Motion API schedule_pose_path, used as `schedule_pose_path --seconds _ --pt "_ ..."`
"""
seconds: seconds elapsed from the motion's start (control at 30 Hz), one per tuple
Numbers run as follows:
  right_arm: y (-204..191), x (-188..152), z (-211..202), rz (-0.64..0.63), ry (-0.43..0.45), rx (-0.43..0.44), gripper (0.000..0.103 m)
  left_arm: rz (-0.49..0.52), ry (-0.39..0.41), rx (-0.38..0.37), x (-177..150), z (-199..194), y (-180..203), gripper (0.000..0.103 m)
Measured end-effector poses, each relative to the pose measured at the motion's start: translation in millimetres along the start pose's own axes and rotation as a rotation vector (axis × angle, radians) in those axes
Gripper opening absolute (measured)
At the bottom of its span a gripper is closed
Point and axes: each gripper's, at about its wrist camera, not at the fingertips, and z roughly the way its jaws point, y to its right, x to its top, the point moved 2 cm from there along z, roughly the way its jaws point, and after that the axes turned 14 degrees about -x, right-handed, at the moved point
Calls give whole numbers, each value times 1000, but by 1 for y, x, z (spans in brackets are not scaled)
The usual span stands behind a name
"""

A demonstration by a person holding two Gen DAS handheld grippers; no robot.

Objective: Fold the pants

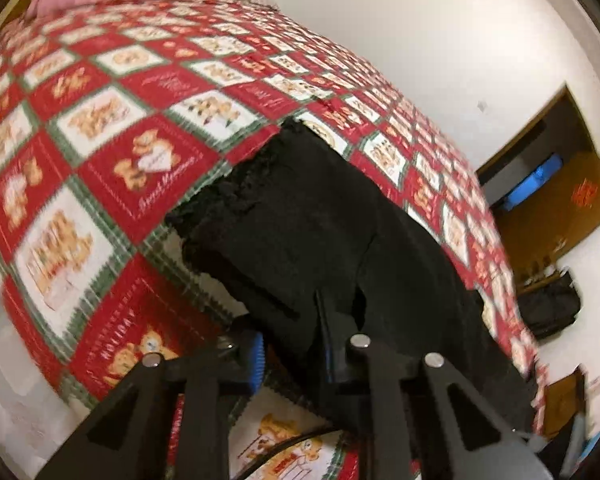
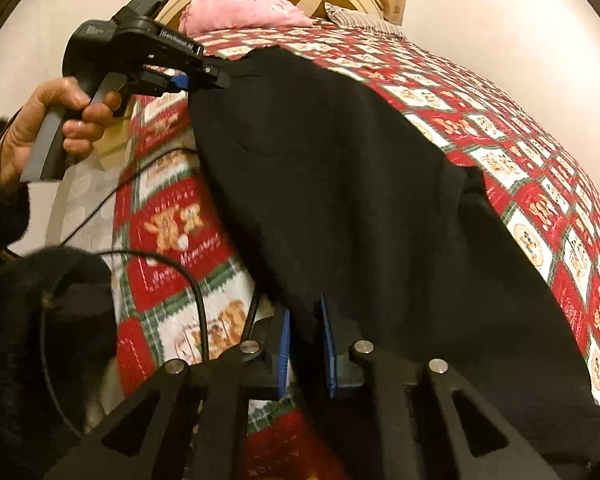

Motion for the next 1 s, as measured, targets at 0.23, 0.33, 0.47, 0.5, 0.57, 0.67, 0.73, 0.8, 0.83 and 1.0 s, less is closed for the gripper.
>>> schedule_pose_path --seconds 0.23,0.33,0.47,0.5,0.57,0.67,0.73,0.8,0.83,1.0 --pt "11 2 -6 89 13 55 11 61 -45 36 16 -9 10 22" --pt "15 5 -8 119 30 81 11 103 4 17 32 -23 15 22" --pt "16 13 -4 142 42 68 10 180 17 15 52 -10 25 22" --pt "16 14 -2 147 46 68 10 201 19 35 56 -1 23 22" --pt "12 19 1 155 51 77 10 194 13 64 58 10 13 22" --pt "2 18 10 114 28 78 10 176 1 88 48 13 -4 22" --pt "-3 12 16 99 9 92 10 162 -31 120 35 15 -19 22" --pt "-7 9 19 87 3 91 11 134 -38 103 25 14 -34 26" --pt "-9 9 18 69 8 80 11 130 -18 86 22 8 -35 27" --pt "-3 10 17 89 -7 84 13 100 -29 117 29 -12 -33 48"
